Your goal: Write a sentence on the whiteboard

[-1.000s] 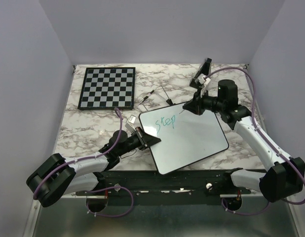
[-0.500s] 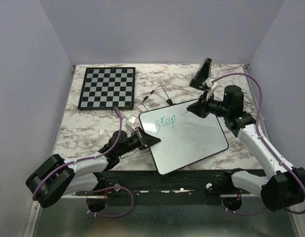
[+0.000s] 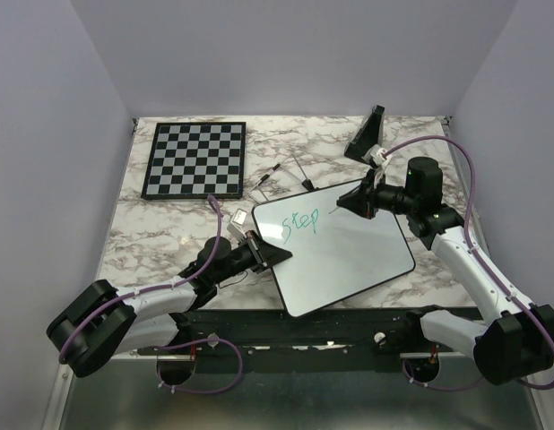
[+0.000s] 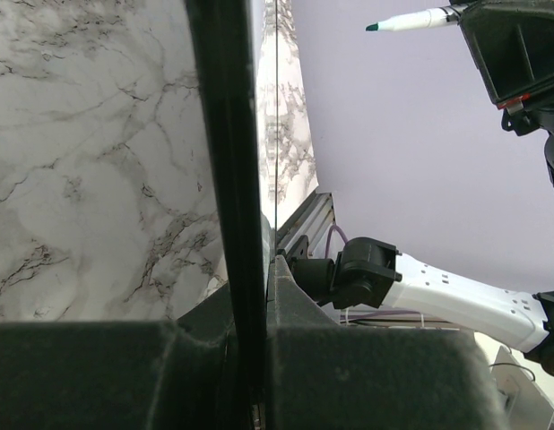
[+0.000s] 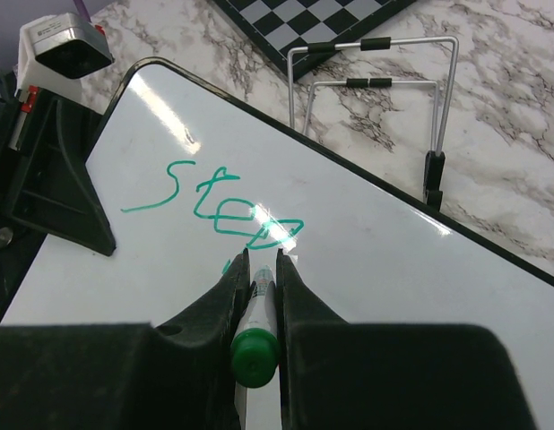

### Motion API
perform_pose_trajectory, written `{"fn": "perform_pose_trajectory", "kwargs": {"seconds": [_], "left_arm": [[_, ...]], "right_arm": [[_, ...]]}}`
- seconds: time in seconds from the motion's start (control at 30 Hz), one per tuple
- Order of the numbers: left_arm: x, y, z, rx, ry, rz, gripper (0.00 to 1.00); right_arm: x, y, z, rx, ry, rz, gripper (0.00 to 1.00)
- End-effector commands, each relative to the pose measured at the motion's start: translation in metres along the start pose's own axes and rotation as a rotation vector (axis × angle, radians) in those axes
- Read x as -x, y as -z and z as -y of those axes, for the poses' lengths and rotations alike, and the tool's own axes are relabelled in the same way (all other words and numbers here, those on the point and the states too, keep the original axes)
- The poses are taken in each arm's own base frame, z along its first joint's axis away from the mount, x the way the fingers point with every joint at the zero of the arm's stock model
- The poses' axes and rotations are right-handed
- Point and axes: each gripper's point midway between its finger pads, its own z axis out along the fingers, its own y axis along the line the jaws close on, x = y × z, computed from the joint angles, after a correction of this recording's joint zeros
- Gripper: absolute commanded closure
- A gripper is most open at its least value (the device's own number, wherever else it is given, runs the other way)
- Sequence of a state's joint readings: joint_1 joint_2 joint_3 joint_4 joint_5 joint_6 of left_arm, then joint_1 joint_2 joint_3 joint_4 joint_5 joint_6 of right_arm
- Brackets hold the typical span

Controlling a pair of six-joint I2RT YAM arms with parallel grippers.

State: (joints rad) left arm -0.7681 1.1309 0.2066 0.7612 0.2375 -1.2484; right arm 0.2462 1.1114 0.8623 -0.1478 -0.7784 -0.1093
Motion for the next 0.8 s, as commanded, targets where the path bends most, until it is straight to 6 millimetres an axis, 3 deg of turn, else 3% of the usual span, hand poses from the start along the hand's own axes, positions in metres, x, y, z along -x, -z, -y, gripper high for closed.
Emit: {"fn": "perform_pose_trajectory", "kwargs": {"seconds": [0.0, 0.77], "left_arm": [[0.0031, 0.0013, -0.0047, 0.002, -0.081, 0.028, 1.00], [0.0021, 0.0006, -0.0023, -0.008, -0.078, 0.031, 1.00]], "right_arm": [[-0.0006, 0.0005, -0.0034, 0.031, 0.031, 0.014, 0.99], [-0.0048, -0.0017, -0.0059, 0.052, 0.023, 0.021, 0.99]]}}
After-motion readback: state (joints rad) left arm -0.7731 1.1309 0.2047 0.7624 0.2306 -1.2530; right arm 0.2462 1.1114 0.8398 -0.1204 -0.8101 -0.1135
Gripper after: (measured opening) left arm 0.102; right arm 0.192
